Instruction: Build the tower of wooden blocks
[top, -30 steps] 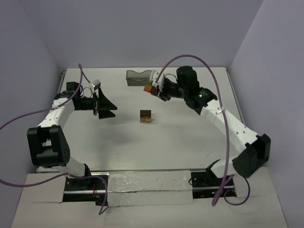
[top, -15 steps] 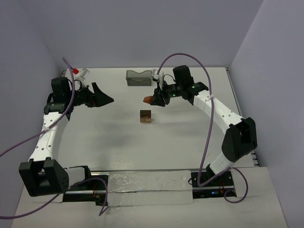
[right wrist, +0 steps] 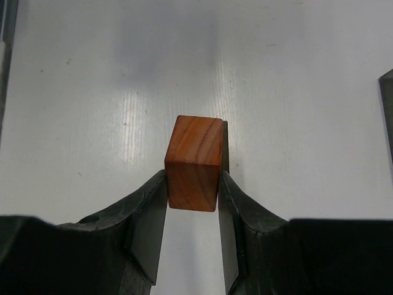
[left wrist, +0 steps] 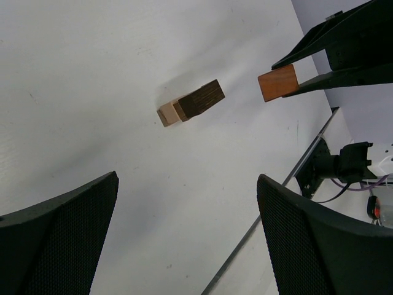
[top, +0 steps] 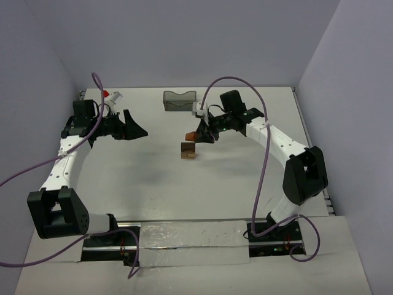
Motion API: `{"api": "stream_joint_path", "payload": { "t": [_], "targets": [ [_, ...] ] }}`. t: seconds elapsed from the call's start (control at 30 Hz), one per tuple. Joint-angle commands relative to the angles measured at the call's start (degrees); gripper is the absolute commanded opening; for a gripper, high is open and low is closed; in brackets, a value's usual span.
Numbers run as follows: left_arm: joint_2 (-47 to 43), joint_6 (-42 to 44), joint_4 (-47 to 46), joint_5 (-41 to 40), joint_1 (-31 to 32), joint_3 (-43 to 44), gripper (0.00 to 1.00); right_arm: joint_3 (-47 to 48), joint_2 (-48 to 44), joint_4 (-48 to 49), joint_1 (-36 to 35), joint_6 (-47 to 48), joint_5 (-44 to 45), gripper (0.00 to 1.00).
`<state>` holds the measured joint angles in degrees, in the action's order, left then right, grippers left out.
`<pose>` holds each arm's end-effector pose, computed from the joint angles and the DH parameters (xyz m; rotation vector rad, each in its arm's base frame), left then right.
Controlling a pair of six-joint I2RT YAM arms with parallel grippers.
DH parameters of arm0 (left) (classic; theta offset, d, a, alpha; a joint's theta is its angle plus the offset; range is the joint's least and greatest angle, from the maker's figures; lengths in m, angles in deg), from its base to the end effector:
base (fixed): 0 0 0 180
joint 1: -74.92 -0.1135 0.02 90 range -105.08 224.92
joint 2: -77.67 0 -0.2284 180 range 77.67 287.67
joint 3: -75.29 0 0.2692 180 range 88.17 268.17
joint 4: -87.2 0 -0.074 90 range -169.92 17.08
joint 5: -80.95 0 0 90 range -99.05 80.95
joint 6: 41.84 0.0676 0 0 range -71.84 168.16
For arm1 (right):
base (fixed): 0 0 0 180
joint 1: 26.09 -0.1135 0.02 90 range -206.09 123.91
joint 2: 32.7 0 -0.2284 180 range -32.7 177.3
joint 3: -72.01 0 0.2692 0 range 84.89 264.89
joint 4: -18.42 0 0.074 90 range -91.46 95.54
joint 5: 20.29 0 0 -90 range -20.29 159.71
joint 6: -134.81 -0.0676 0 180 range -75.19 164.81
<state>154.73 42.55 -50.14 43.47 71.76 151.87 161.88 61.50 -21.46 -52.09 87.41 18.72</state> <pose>0.3245 -0.0358 0.2551 0.2917 2.1623 -1.0722 0.3263 0.2176 0.2397 -1.5320 1.4957 0.8625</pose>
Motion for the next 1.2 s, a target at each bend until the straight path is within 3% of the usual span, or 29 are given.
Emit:
{"api": "stream_joint_path", "payload": {
  "t": [0.0,1.17],
  "targets": [
    [-0.7,1.5,-0.2,1.3,-0.3,2.6,0.99,1.8,1.8,-2.7,-0.3,6.6,1.3,0.02],
    [1.3,1.2,-0.2,4.3,-0.3,3.6,0.99,6.1,9.2,-4.5,-4.3,10.1,4.4,0.09]
  ]
}}
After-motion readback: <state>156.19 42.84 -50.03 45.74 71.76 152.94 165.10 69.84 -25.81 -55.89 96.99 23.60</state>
